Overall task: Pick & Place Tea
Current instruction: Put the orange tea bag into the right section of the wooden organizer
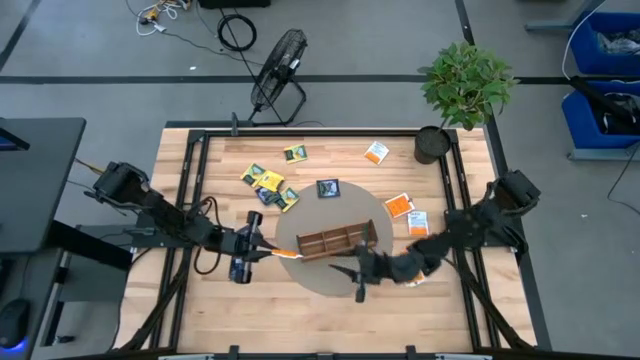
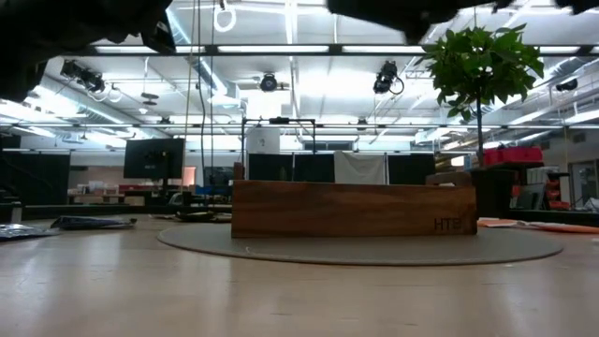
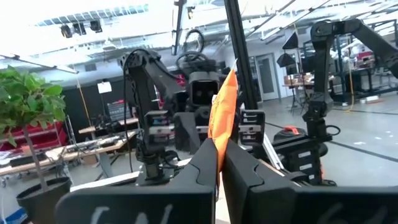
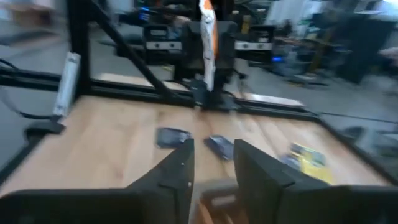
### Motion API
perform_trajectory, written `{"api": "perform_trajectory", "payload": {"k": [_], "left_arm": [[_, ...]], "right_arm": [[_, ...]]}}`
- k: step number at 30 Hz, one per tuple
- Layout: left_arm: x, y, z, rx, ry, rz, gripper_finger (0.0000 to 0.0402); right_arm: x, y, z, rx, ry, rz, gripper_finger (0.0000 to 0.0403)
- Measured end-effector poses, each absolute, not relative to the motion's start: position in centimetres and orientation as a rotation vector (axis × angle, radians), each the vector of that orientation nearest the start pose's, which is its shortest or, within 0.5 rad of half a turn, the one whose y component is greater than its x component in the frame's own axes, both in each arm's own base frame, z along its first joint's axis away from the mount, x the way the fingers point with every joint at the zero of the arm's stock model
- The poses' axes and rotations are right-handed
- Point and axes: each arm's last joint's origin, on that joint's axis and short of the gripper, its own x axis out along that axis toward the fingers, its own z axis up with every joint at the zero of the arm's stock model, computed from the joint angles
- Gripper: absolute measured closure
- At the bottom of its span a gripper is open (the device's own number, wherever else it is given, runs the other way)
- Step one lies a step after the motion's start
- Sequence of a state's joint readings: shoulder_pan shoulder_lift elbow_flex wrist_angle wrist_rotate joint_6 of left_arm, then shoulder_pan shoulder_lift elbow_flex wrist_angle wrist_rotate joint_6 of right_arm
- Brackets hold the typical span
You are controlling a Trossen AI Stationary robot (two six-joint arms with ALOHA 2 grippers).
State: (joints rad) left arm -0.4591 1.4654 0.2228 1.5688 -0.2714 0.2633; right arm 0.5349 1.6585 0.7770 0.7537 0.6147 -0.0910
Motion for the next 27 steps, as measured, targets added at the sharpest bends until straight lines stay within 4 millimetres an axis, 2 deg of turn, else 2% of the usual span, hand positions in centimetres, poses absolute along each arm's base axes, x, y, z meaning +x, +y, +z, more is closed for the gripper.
{"api": "perform_trajectory", "payload": {"k": [4, 12, 20, 23, 27], "left_arm": [[20.0, -9.0, 18.4, 0.149, -0.323, -0.143, 0.0393], [20.1, -8.7, 18.4, 0.146, -0.32, -0.129, 0.0393], [20.2, -8.6, 18.3, 0.14, -0.316, -0.125, 0.0393], [20.2, -8.6, 18.3, 0.14, -0.313, -0.125, 0.0393], [20.2, -8.6, 18.3, 0.142, -0.308, -0.126, 0.0393]], "right_arm": [[30.8, 14.2, 20.9, -0.16, 0.091, -0.048, 0.0274], [31.8, 12.9, 21.5, -0.168, 0.028, 0.018, 0.0279], [34.9, 12.6, 21.5, -0.219, 0.057, 0.022, 0.0236], [35.6, 12.4, 21.9, -0.227, 0.049, 0.009, 0.0221], [35.8, 12.0, 22.0, -0.21, 0.043, 0.02, 0.0222]]}}
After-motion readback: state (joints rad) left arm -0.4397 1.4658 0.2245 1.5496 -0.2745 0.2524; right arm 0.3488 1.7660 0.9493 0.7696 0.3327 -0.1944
